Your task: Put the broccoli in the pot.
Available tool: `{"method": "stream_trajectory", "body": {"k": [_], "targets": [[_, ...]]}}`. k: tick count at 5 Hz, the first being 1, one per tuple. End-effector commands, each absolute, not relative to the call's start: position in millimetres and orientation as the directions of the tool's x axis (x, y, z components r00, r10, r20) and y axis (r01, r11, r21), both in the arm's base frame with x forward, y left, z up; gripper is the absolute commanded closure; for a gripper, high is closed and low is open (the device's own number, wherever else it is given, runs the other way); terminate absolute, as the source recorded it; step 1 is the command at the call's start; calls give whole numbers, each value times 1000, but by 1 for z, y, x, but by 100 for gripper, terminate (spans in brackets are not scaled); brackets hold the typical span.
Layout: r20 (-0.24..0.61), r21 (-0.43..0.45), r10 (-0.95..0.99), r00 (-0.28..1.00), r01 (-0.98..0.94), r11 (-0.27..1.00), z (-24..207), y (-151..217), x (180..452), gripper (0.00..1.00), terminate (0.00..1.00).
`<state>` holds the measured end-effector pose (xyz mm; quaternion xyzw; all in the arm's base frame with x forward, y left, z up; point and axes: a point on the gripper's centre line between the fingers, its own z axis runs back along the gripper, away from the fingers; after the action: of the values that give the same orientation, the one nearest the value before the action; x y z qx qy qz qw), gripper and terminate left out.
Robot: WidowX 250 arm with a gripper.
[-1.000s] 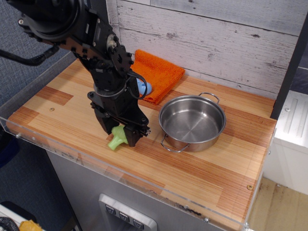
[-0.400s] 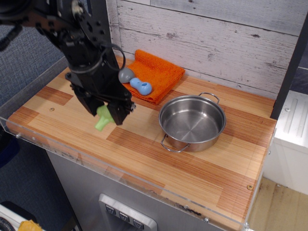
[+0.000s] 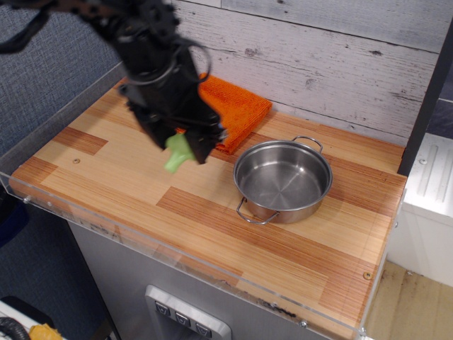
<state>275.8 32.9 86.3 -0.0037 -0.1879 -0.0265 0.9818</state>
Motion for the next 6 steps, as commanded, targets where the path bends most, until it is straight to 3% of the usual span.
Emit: {"method": "stream_trajectory", "body": {"k": [1,6], "targets": [[436,22,-141,889,146,989,108,-2,306,100,0],[345,28,-220,913,224,974,50,-32,327,100,0]]}}
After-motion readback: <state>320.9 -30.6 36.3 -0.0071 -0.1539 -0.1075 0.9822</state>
